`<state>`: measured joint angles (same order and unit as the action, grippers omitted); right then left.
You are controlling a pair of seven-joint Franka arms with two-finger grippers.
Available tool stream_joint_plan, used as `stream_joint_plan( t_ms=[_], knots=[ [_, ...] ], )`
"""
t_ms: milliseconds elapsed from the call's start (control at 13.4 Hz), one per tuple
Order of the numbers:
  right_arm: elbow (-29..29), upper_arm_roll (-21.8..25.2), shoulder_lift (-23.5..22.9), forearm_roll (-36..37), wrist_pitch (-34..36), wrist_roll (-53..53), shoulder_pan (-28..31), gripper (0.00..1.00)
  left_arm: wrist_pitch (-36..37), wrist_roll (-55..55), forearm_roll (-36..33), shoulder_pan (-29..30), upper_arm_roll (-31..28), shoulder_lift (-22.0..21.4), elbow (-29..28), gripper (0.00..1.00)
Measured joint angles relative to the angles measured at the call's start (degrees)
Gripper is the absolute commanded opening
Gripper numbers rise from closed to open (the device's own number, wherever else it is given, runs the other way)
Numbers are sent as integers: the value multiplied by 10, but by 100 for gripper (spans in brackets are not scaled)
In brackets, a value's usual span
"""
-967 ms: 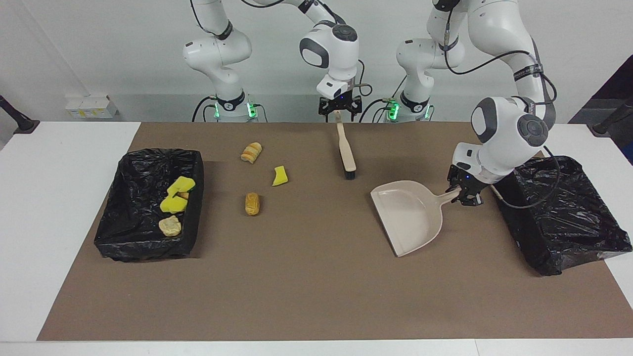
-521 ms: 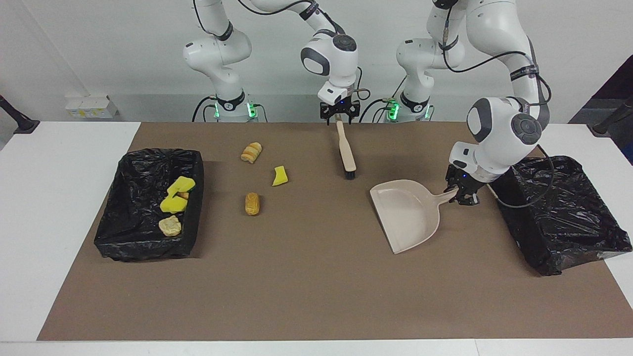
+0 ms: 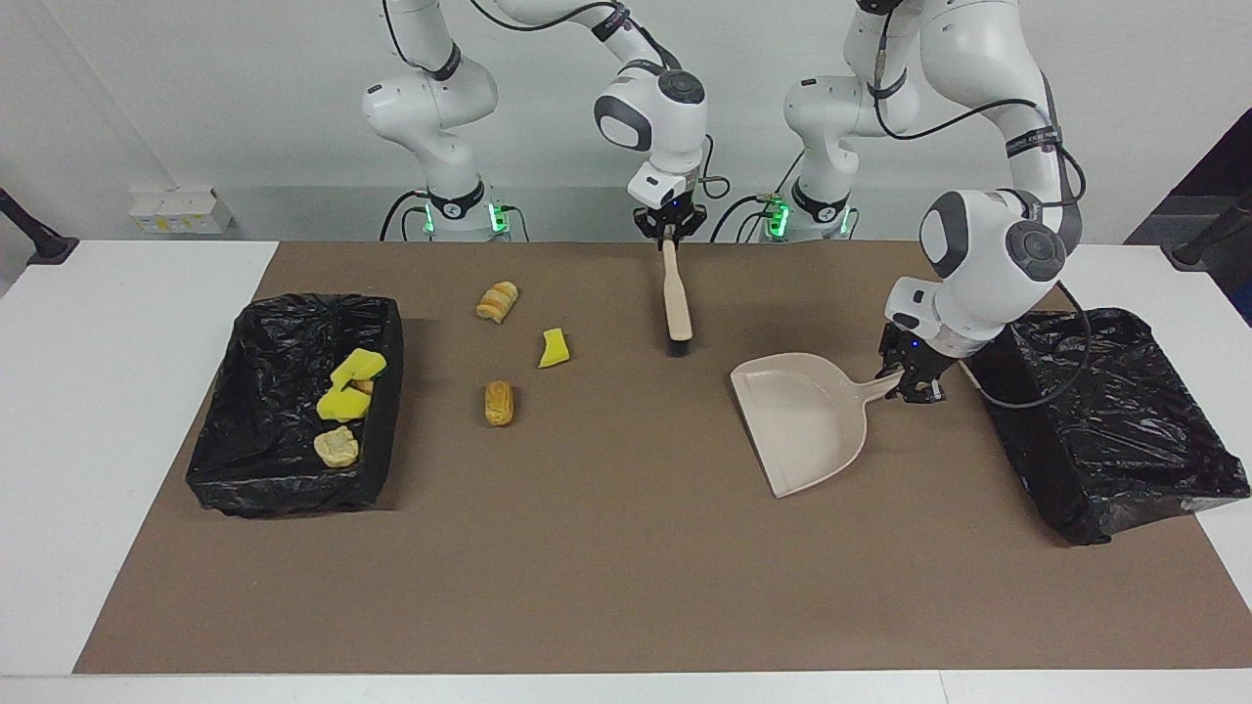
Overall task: Sweep and dump trash in bin
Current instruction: 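Grasp the beige brush handle with the right gripper and lift it, then move the dustpan toward the items while the right gripper carries the brush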
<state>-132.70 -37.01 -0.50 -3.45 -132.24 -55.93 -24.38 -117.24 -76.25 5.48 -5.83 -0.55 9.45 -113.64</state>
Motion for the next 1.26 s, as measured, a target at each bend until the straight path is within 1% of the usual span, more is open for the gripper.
stream_joint_plan(
  t_ms=[149,372,595,744,892,967,1116,1264],
  knots=[
    [2,3,4,1,-4,-14,3,0,-2,-1,0,-4,0,0,0,0],
    [3,14,39,2,7,-37,19,0,-6,-1,0,-12,0,0,0,0],
    [2,64,92,2,73,-38,25,0,-11,-1,0,-30,2,0,0,0],
    [-5,104,126,3,115,-17,25,0,-24,2,0,-60,4,-1,0,0],
    [-11,159,143,5,142,57,27,0,-27,30,0,-101,5,-1,-1,0],
    [-11,185,143,9,145,103,32,0,-27,39,0,-117,5,-3,-3,0],
    [-3,221,129,31,144,191,59,0,-31,51,0,-144,5,-13,-21,0],
    [14,268,103,66,144,286,74,0,-53,66,-4,-163,5,-29,-52,0]
  ],
)
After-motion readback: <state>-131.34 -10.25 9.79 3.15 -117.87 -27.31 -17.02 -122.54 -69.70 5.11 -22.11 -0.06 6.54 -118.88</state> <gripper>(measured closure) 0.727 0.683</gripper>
